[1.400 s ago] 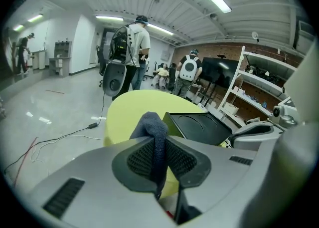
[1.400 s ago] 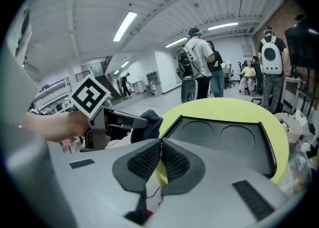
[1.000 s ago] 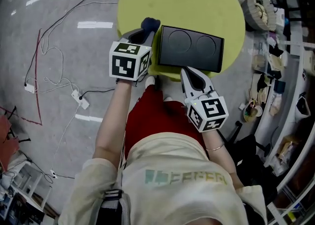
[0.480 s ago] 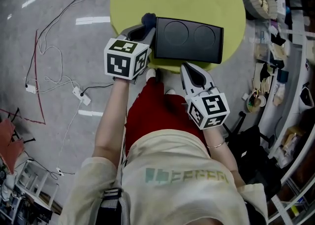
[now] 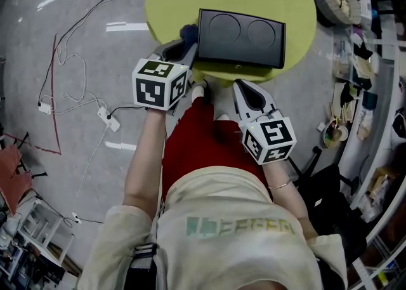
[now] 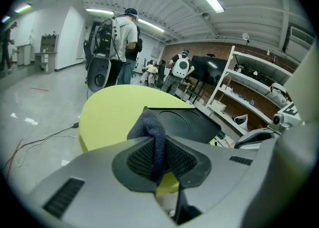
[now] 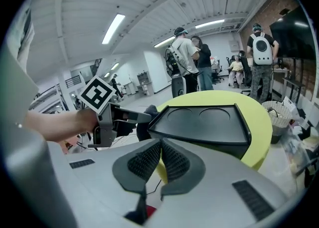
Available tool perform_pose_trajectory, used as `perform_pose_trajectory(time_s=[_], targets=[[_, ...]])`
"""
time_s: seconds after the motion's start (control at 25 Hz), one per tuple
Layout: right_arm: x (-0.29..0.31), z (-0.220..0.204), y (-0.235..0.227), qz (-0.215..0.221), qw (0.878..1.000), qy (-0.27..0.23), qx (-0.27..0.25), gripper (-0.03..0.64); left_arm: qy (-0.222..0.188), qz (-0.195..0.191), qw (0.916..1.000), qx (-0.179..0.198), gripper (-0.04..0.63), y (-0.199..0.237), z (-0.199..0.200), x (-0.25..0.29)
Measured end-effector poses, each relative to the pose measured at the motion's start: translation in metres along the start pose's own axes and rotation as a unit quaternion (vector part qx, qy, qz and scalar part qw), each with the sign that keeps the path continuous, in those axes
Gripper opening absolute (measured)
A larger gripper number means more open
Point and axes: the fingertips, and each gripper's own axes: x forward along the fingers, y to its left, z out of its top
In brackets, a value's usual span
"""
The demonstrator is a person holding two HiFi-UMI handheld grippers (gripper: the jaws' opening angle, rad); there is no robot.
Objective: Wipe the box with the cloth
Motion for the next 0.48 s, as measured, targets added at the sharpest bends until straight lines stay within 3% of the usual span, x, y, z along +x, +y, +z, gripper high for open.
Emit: perform_pose_trajectory(time_s=[0.48], targets=[[-0.075,-0.038,-0.007,0.006,1.000,-0.017,-0.003,0.038,0.000,0.041,0.9991,-0.015,0.063,-0.056,-0.046,-0.035]])
